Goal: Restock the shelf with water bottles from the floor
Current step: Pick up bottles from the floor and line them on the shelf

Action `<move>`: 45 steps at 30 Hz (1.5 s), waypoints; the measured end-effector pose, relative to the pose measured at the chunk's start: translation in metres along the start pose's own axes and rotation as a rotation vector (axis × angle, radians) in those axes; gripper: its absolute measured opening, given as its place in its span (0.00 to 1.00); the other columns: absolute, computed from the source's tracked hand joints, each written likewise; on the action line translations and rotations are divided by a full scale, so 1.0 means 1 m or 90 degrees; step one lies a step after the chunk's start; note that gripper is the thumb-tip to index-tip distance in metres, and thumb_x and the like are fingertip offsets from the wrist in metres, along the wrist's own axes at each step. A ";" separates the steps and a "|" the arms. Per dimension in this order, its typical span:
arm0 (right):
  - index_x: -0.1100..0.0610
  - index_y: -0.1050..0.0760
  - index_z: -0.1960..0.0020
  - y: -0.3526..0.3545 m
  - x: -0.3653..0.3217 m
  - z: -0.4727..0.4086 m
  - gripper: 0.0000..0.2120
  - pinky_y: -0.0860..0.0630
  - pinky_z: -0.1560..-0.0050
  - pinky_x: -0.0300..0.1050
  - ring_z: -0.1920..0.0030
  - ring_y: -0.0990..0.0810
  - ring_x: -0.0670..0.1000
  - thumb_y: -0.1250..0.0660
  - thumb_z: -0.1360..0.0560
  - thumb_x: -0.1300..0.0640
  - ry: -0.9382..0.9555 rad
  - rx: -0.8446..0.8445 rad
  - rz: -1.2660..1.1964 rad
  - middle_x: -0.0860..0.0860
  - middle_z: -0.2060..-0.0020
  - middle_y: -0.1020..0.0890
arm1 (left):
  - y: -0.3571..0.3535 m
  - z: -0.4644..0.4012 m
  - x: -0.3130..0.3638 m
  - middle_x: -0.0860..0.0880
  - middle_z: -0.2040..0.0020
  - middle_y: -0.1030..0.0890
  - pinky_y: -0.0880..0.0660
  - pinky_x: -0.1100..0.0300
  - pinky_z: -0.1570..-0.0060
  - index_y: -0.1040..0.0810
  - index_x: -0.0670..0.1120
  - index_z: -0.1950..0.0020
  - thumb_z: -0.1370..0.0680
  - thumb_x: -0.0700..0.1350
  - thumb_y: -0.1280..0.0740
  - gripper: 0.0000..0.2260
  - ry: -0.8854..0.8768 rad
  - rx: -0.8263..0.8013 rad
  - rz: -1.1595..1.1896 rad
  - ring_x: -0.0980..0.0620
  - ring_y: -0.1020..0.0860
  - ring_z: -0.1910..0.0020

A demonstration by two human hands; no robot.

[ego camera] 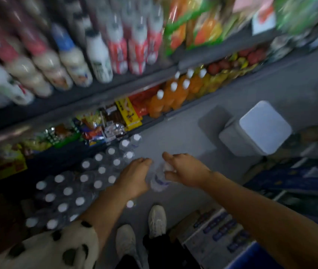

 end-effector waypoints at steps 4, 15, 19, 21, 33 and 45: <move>0.59 0.32 0.47 0.170 -0.060 0.087 0.15 0.32 0.59 0.50 0.57 0.24 0.58 0.30 0.28 0.55 0.093 0.098 -0.022 0.56 0.59 0.23 | 0.111 0.053 0.087 0.49 0.38 0.23 0.27 0.57 0.42 0.27 0.46 0.35 0.34 0.48 0.22 0.29 -0.083 0.016 0.078 0.49 0.25 0.38; 0.62 0.28 0.54 0.509 -0.222 0.296 0.10 0.32 0.64 0.45 0.64 0.30 0.46 0.30 0.29 0.58 0.213 0.446 -0.039 0.59 0.63 0.25 | 0.372 0.197 0.256 0.57 0.55 0.20 0.24 0.65 0.52 0.24 0.52 0.49 0.35 0.54 0.23 0.19 -0.265 0.243 0.128 0.61 0.22 0.56; 0.55 0.32 0.57 0.572 -0.265 0.346 0.14 0.34 0.65 0.46 0.65 0.29 0.50 0.33 0.26 0.46 0.120 0.571 0.099 0.49 0.67 0.27 | 0.437 0.246 0.296 0.58 0.54 0.19 0.22 0.60 0.53 0.26 0.60 0.48 0.43 0.65 0.24 0.27 -0.270 0.420 0.156 0.56 0.20 0.53; 0.55 0.33 0.61 0.594 -0.291 0.370 0.18 0.36 0.66 0.46 0.66 0.30 0.52 0.35 0.25 0.41 0.105 0.660 0.161 0.49 0.68 0.29 | 0.462 0.273 0.311 0.57 0.53 0.18 0.22 0.52 0.52 0.27 0.61 0.49 0.47 0.68 0.27 0.30 -0.264 0.505 0.173 0.52 0.19 0.52; 0.54 0.27 0.55 0.686 -0.347 0.445 0.08 0.28 0.53 0.41 0.59 0.26 0.45 0.42 0.27 0.52 0.315 0.666 0.150 0.45 0.62 0.24 | 0.525 0.342 0.385 0.52 0.48 0.16 0.22 0.59 0.47 0.25 0.49 0.42 0.35 0.34 0.22 0.25 -0.463 0.253 0.251 0.55 0.18 0.48; 0.59 0.29 0.60 0.811 -0.319 0.440 0.13 0.32 0.61 0.47 0.60 0.25 0.55 0.39 0.21 0.52 0.335 0.883 0.272 0.55 0.63 0.23 | 0.622 0.313 0.460 0.59 0.51 0.19 0.23 0.63 0.49 0.31 0.55 0.47 0.37 0.50 0.20 0.25 -0.358 0.548 0.132 0.59 0.19 0.53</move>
Point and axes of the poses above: each hand's wrist, its own z-axis away from the middle knuckle, its own y-axis out of the back of the hand, x = y × z, the point moved 6 cm from there along -z, towards the middle knuckle
